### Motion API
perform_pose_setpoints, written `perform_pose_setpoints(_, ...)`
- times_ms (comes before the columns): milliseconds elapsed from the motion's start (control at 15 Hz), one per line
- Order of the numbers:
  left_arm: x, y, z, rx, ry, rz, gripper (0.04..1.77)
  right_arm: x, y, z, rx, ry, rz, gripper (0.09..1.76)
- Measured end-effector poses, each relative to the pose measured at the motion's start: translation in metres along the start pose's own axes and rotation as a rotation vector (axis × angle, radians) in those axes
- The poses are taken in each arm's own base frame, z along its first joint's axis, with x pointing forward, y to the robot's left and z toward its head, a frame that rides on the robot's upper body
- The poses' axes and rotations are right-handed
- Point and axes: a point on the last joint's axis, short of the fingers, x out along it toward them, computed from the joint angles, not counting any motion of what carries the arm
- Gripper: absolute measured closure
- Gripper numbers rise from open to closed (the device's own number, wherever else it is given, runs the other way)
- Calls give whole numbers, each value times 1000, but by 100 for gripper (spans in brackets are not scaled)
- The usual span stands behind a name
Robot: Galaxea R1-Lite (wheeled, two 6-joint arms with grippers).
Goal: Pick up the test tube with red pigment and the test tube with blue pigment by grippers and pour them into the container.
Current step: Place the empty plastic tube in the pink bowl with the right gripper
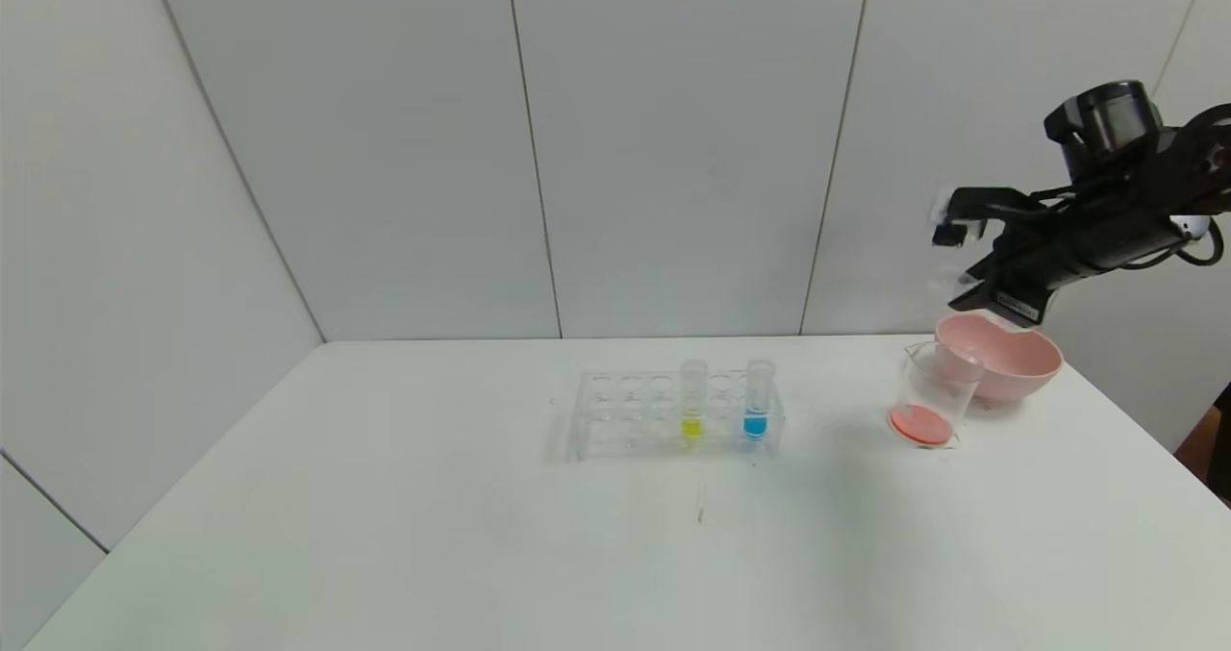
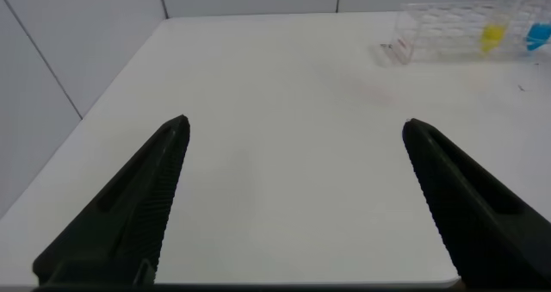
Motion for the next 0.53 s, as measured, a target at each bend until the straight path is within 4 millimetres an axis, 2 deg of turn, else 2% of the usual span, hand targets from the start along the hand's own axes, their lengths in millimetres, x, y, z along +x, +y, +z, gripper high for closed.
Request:
perform_pose_setpoints(133, 0, 0, 0, 0, 0, 0, 5, -6, -8, 4, 196, -229, 84, 136)
perform_pose_setpoints(267, 0, 0, 0, 0, 0, 0, 5, -11, -25, 3, 287, -410, 80, 136)
perform_pose_setpoints(533, 0, 0, 0, 0, 0, 0, 5, -19, -46, -2, 609, -531, 41, 136)
